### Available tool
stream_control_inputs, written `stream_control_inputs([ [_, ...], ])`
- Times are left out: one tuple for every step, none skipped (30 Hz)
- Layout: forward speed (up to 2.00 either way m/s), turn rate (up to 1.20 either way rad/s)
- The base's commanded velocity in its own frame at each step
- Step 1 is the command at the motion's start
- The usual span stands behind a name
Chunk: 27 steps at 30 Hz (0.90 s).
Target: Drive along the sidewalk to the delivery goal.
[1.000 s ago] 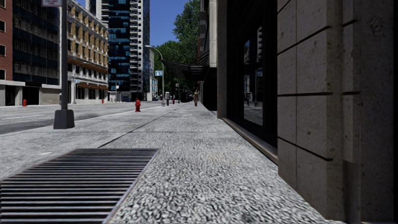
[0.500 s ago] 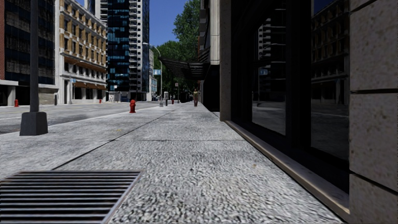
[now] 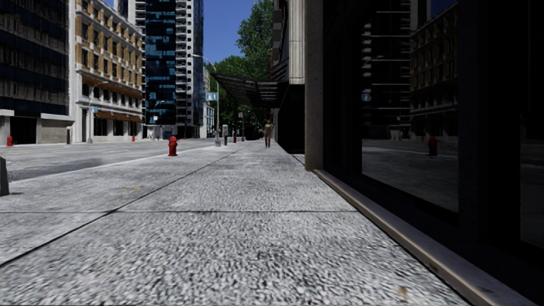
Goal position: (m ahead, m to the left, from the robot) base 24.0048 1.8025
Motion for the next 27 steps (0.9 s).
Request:
stream_control_inputs([
  [2.00,0.00],
  [2.00,0.00],
  [2.00,0.00],
  [2.00,0.00],
  [2.00,0.00],
  [2.00,0.00],
  [2.00,0.00],
  [2.00,0.00],
  [2.00,0.00],
  [2.00,0.00],
  [2.00,0.00],
  [2.00,0.00],
  [2.00,0.00],
  [2.00,0.00],
  [2.00,0.00],
  [2.00,0.00],
  [2.00,0.00],
  [2.00,0.00],
  [2.00,0.00],
  [2.00,0.00],
  [2.00,0.00],
  [2.00,0.00],
  [2.00,0.00],
  [2.00,0.00],
  [2.00,0.00],
  [2.00,0.00],
  [2.00,0.00],
])
